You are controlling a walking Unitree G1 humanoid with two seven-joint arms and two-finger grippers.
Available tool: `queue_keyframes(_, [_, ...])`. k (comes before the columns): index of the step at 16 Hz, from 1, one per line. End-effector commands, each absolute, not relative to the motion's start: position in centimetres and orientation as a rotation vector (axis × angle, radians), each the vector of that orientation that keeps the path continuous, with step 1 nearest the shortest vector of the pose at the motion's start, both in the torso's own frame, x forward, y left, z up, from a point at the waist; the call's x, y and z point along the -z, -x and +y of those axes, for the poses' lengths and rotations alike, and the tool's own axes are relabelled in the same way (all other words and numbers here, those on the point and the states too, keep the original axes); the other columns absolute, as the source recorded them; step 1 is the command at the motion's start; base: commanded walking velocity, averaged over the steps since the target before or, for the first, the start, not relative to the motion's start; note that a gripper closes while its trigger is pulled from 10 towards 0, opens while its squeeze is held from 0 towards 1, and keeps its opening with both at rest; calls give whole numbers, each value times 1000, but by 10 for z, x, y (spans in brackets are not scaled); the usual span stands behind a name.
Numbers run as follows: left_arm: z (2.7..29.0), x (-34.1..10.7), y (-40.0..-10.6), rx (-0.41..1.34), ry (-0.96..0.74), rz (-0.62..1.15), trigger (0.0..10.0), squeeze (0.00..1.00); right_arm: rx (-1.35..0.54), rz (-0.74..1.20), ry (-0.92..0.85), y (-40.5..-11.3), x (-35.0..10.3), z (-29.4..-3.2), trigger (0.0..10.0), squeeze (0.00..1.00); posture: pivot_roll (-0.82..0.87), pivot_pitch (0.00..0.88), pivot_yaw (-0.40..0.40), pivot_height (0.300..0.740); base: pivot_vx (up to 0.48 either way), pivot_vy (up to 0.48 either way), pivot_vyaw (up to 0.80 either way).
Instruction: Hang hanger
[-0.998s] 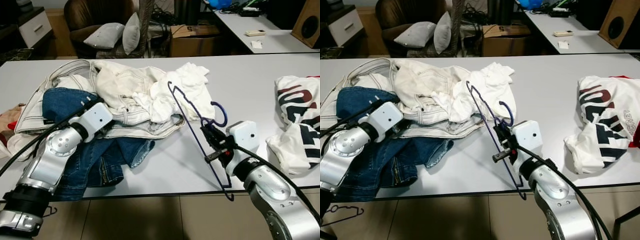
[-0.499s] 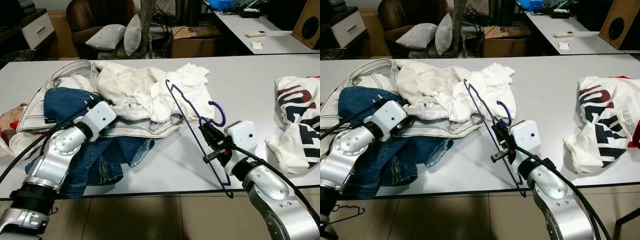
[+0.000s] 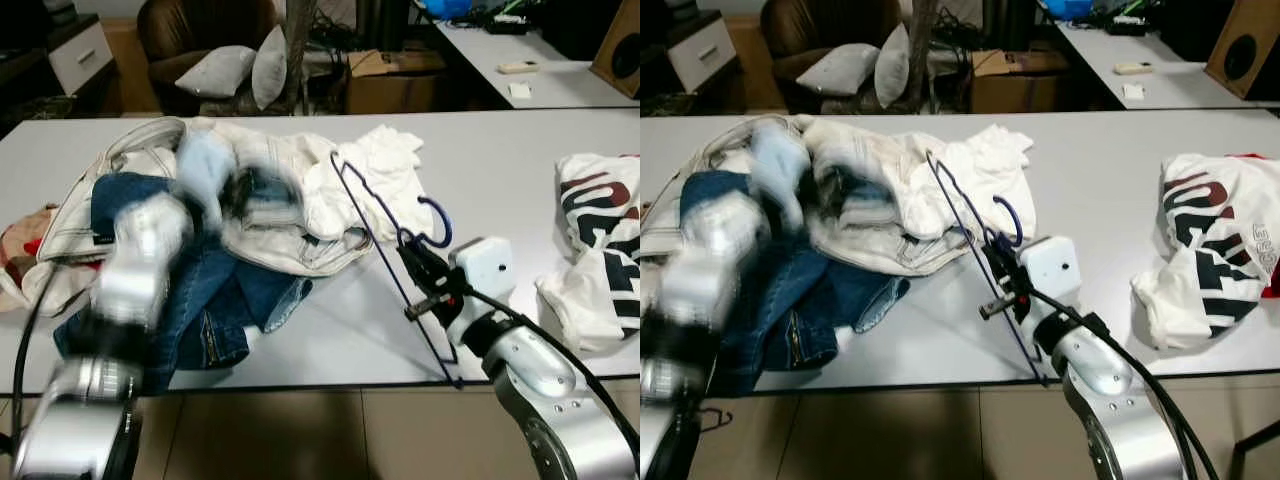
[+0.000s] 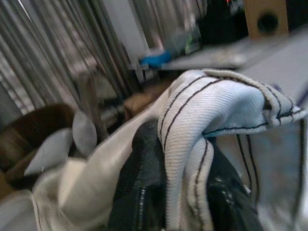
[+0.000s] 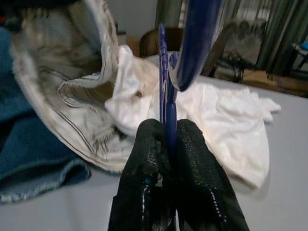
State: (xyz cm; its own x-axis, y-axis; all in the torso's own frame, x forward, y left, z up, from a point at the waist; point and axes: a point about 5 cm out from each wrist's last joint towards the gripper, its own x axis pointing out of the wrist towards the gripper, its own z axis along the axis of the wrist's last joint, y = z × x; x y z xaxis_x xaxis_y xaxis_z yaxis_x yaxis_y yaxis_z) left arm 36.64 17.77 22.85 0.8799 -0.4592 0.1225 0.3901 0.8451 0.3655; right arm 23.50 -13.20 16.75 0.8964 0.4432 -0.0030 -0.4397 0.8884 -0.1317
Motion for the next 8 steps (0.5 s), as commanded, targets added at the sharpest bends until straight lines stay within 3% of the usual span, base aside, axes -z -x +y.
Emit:
queue_keyframes(1, [182,-244,-371,444,-314,-242,0,0,-445,-74,116,-238,-176,-135,10000,0,38,0,76,740,0,0,0])
queue_keyframes(4, [187,-289,-387,446,-326,-302,0,0,-517,-199,34,-227,-199,-134,10000,0,44,0,105,740,0,0,0])
queue_keyframes(8, [186,-307,-395,447,-359,-315,0,0,-621,-271,-37,-211,-215,-135,10000,0,40,0,128,740,0,0,0])
